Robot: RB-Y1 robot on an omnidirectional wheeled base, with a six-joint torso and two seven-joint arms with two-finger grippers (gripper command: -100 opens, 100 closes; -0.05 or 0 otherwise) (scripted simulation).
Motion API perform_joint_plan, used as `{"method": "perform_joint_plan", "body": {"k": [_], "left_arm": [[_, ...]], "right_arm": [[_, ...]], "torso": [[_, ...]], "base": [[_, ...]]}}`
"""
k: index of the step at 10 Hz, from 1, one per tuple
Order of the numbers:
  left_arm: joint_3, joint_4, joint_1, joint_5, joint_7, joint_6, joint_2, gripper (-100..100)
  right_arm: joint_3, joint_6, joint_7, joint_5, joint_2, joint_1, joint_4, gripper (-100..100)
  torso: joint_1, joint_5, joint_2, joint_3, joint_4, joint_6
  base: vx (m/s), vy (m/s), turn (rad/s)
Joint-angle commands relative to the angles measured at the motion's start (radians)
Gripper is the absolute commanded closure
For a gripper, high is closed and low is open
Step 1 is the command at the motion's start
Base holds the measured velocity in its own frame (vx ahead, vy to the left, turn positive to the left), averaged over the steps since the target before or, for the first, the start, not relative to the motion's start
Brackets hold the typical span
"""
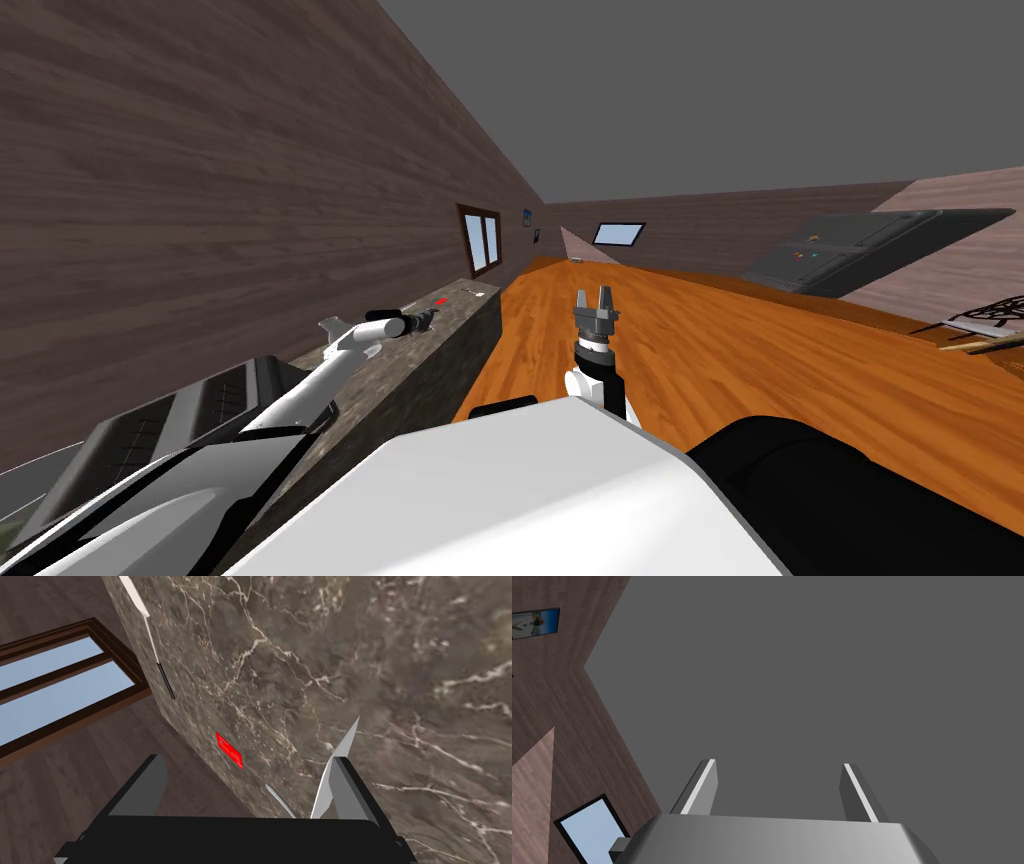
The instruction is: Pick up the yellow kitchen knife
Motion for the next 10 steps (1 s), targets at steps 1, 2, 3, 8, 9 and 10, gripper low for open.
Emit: {"method": "perform_joint_plan", "body": {"k": [1,2,3,8,9,10], "left_arm": [[-0.004,0.028,-0.003,-0.002,-0.003,0.021,-0.001,-100],[-0.017,0.067,-0.033,0.028,-0.029,0.063,0.029,-100],[-0.017,0.091,-0.033,0.028,-0.029,0.084,0.029,-100],[-0.043,0.216,-0.087,0.082,-0.083,0.205,0.085,-100],[-0.057,0.245,-0.11,0.107,-0.11,0.239,0.111,-100],[-0.057,0.268,-0.11,0.107,-0.11,0.263,0.111,-100]], "right_arm": [[0.0,0.0,0.0,0.0,0.0,0.0,0.0,0],[0.0,0.0,0.0,0.0,0.0,0.0,0.0,0],[0.0,0.0,0.0,0.0,0.0,0.0,0.0,0],[0.0,0.0,0.0,0.0,0.0,0.0,0.0,0],[0.0,0.0,0.0,0.0,0.0,0.0,0.0,0],[0.0,0.0,0.0,0.0,0.0,0.0,0.0,0]], "torso": [[0.0,0.0,0.0,0.0,0.0,0.0],[-0.001,0.0,0.001,0.001,0.0,0.0],[-0.001,0.0,0.001,0.001,0.0,0.001],[-0.001,0.0,0.0,0.0,0.0,0.001],[-0.001,0.0,0.0,0.0,0.0,0.0],[0.0,0.0,0.0,0.0,0.0,0.0]], "base": [[0.015,0.016,0.029],[0.021,0.02,-0.186],[0.03,0.032,-0.146],[0.038,0.03,-0.125],[0.039,0.045,-0.167],[0.044,0.048,-0.1]]}}
